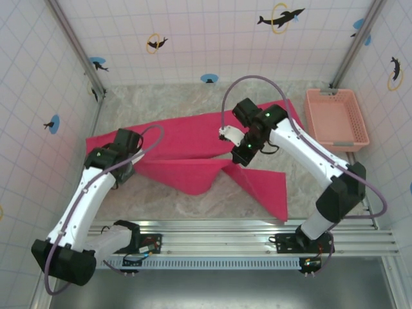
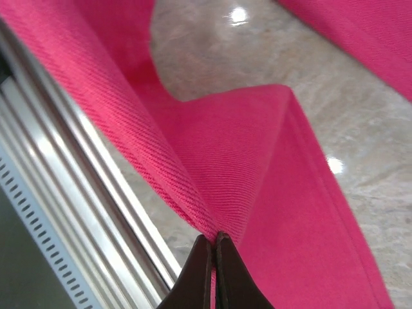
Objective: Roll up the long pants
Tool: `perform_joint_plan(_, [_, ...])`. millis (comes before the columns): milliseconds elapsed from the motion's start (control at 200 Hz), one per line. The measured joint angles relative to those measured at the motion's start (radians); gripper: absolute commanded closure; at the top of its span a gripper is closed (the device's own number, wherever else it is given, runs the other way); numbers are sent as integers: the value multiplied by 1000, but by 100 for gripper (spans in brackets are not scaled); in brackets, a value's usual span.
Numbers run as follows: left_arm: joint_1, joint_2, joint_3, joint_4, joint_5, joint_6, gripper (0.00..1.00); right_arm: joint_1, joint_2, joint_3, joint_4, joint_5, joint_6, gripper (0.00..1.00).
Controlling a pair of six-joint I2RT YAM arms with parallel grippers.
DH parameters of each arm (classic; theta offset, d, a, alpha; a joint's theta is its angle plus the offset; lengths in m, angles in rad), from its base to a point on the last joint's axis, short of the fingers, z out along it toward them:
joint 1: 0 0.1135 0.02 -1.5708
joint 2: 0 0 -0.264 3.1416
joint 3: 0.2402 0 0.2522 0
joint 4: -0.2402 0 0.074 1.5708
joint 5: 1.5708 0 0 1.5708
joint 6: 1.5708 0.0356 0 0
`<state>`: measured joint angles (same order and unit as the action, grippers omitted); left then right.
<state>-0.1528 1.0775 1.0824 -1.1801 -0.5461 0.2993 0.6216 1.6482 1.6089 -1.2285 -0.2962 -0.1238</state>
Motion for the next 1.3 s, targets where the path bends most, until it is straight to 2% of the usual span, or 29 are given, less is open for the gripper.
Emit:
perform_joint_plan(380, [83, 499, 370, 81, 130, 138, 100, -153, 431, 581, -96, 149, 8, 100])
perform_joint_plan(651, [172, 859, 726, 68, 277, 184, 100, -202, 739, 892, -105, 165, 11, 100])
perform_joint_plan(826, [200, 1052, 888, 46, 275, 183, 100, -203, 839, 980, -8, 195, 3, 100])
perform_joint_plan(1066, [203, 1194, 929, 33, 264, 172, 100, -201, 912, 1007, 126, 245, -17, 99])
perform_joint_plan(1096, [204, 1209, 941, 32, 260, 171, 100, -201, 921, 1011, 142, 249, -24, 96])
perform_joint_plan(1146, [208, 1235, 965, 29, 255, 166, 88, -197, 934, 1014, 171, 258, -39, 92])
perform_joint_plan(1171, [209, 1248, 977, 27, 251, 164, 86, -195, 941, 1016, 186, 265, -46, 91])
perform_joint_plan(1261, [221, 1292, 1024, 17, 218, 140, 62, -182, 970, 1042, 226, 304, -78, 94])
perform_joint_plan(1301, [230, 1310, 1034, 16, 200, 137, 51, -177, 987, 1062, 238, 315, -95, 89])
